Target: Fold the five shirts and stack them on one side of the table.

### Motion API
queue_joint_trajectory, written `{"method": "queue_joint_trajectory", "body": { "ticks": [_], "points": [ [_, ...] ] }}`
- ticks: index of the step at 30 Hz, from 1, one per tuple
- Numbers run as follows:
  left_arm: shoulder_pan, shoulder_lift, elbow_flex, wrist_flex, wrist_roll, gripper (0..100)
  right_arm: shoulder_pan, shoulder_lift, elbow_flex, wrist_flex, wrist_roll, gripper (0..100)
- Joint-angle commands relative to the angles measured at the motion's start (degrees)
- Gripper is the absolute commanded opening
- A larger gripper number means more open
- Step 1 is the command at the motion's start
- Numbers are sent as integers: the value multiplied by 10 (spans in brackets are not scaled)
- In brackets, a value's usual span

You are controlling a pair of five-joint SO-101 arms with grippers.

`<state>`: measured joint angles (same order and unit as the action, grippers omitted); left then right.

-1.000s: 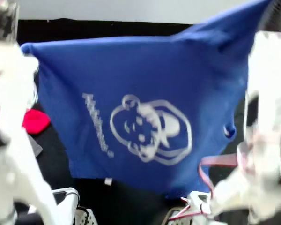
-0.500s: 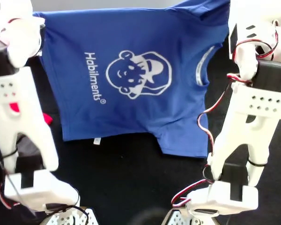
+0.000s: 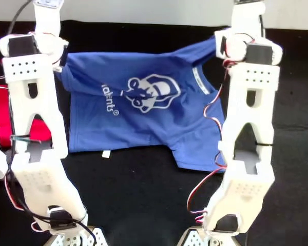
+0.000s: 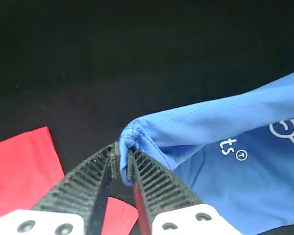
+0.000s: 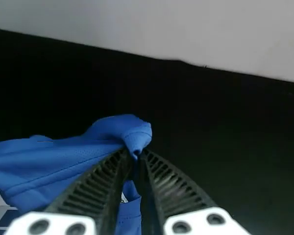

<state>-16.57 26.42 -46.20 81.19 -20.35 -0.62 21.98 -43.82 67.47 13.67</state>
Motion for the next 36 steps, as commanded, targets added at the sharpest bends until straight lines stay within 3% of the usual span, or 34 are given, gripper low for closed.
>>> {"method": "queue_joint_trajectory", "body": {
  "ticks": [1, 7, 12, 15, 22, 28, 36],
  "points": [
    [5, 12, -21, 2, -4, 8, -5, 12, -5, 5, 2, 5],
    [9, 26, -22, 37, -4, 8, -10, 15, -22, 84, 2, 5],
    [36, 31, -38, 164, -28, 8, -1, 7, -53, 182, 4, 5],
    [51, 27, -7, 201, -62, 8, 1, 7, -52, 236, 5, 5],
    [39, 21, 95, 204, -98, 8, 10, 5, -57, 331, 6, 5],
    [31, -51, 241, 198, -139, 8, 36, -11, -40, 337, 6, 5],
    [31, -91, 369, 106, -139, 8, 49, -152, 260, 299, 38, 5]
  ]
}}
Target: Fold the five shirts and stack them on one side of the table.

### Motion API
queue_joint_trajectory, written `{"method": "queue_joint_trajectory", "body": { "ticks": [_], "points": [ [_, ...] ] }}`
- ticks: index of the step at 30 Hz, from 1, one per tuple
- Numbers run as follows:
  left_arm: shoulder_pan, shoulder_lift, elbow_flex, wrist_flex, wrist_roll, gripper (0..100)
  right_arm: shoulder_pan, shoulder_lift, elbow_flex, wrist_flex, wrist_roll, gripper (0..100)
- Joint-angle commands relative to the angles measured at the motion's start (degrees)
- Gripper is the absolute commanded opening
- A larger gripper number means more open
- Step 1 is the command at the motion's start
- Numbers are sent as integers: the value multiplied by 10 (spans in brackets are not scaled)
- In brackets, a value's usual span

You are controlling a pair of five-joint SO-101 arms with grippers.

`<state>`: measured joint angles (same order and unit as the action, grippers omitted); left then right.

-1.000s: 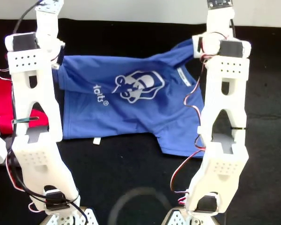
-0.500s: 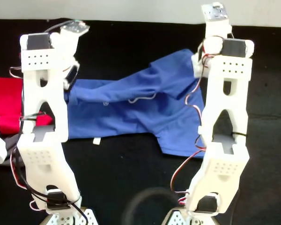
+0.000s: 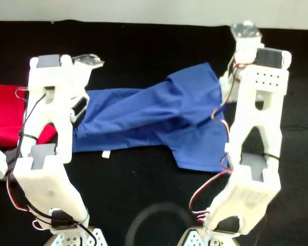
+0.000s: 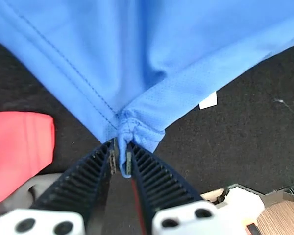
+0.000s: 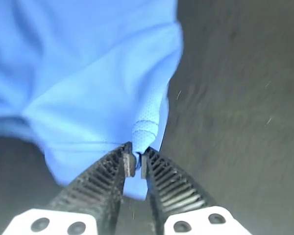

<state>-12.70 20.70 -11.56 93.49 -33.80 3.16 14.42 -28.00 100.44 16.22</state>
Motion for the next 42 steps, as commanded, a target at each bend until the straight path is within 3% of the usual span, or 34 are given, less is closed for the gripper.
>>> {"method": "queue_joint_trajectory", "body": {
  "ticks": [1, 10, 23, 30, 33, 37, 42],
  "points": [
    [-7, -35, 31, -18, -4, 8, 13, -98, 136, -50, 13, 5],
    [-6, -35, 80, -54, -4, 8, 30, -216, 367, -160, 45, 5],
    [-8, -37, 82, -55, -4, 8, 41, -284, 451, -167, 45, 5],
    [-8, -38, 77, -56, -6, 11, 41, -285, 539, -233, 45, 5],
    [-10, -39, 65, -53, -6, 59, 39, -290, 533, -218, 58, 14],
    [-37, -39, -3, -29, -4, 189, 7, -290, 472, -143, 85, 140],
    [-61, -38, -140, 20, -5, 195, -23, -290, 351, -93, 62, 163]
  ]
}}
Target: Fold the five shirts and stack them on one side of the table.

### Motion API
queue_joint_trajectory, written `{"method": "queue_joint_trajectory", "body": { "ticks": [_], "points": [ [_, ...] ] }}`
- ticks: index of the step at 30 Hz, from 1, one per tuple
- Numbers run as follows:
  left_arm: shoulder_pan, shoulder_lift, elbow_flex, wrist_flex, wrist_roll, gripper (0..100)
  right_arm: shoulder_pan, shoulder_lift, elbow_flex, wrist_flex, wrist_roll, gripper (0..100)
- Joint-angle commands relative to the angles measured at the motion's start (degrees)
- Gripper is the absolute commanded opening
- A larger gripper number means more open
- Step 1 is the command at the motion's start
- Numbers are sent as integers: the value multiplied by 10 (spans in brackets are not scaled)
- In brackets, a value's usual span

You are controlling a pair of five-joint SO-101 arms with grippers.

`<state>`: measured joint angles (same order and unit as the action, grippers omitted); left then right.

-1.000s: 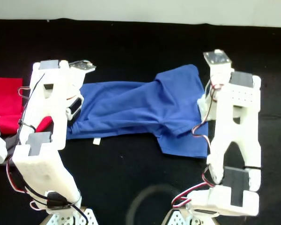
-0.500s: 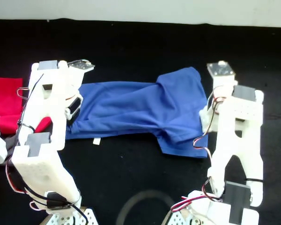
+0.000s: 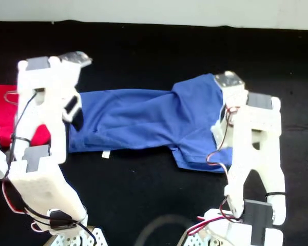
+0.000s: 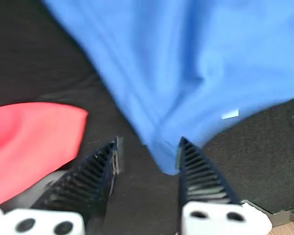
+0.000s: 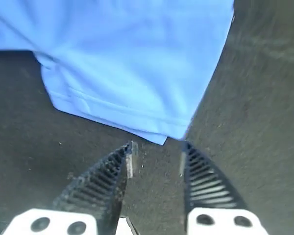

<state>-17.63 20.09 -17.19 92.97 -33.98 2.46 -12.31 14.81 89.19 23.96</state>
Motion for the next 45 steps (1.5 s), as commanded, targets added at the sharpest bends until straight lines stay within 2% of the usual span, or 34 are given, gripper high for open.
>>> {"method": "queue_joint_trajectory", "body": {
  "ticks": [1, 4, 5, 7, 8, 9, 16, 20, 24, 34, 41, 45],
  "points": [
    [-15, -30, -109, 30, -3, 196, -18, -22, -100, 19, -28, 163],
    [-12, -26, -154, 29, 0, 184, -20, -15, -158, -10, -59, 161],
    [-7, -26, -155, 25, 11, 152, -20, -15, -167, -35, -70, 148],
    [11, -24, -153, 1, 53, 17, -21, -11, -161, -96, -91, 55],
    [20, -19, -153, -13, 71, 5, -21, -3, -158, -126, -99, 0],
    [30, -9, -156, -25, 85, 28, -21, 8, -156, -148, -105, 10],
    [100, 111, -158, -116, 154, 8, -36, 158, -166, -288, -111, 7],
    [103, 188, -159, -177, 180, 8, -58, 270, -199, -355, -111, 7],
    [77, 240, -185, -210, 180, 8, -57, 375, -264, -392, -110, 7],
    [-19, 409, -389, -209, 178, 8, 31, 575, -441, -383, -107, 7],
    [-27, 465, -555, -124, 177, 8, 43, 551, -527, -224, -106, 7],
    [-22, 465, -630, -82, 178, 8, 27, 526, -594, -200, -106, 7]
  ]
}}
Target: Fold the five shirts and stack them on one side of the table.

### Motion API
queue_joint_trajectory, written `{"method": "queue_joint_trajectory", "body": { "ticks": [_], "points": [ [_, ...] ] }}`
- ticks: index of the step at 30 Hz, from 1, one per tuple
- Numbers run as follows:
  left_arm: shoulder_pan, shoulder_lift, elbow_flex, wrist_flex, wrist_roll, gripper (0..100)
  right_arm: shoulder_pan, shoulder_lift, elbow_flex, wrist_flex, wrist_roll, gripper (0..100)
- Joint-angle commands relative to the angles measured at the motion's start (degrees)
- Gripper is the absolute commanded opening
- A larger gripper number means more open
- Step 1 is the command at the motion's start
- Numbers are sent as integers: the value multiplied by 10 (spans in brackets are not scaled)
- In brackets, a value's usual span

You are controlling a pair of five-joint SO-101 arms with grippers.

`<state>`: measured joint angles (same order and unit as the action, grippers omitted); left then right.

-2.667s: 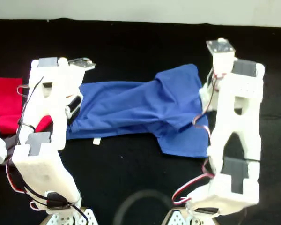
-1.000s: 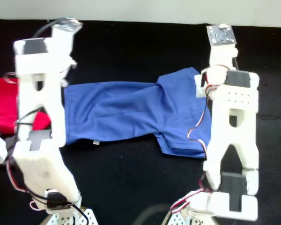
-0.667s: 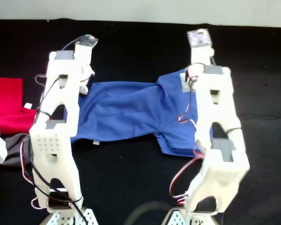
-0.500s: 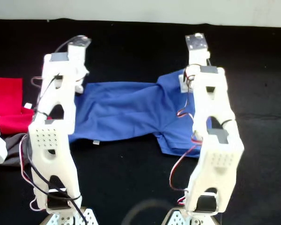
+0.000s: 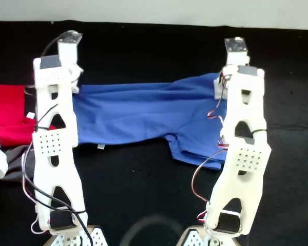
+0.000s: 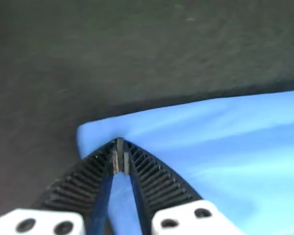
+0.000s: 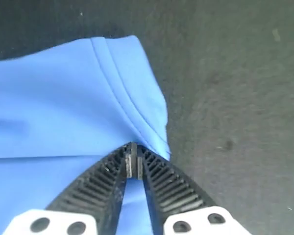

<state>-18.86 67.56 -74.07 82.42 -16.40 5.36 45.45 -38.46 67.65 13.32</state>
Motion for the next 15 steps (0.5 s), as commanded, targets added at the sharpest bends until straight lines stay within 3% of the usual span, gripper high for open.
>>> {"method": "queue_joint_trajectory", "body": {
  "ticks": [1, 7, 15],
  "points": [
    [-7, -10, -78, 34, 2, 8, -8, -54, -80, 15, 0, 8],
    [44, -6, -176, 93, 4, 8, -64, -32, -125, -59, -4, 8],
    [83, 48, -101, 19, 2, 8, -87, 99, -130, -107, -1, 8]
  ]
}}
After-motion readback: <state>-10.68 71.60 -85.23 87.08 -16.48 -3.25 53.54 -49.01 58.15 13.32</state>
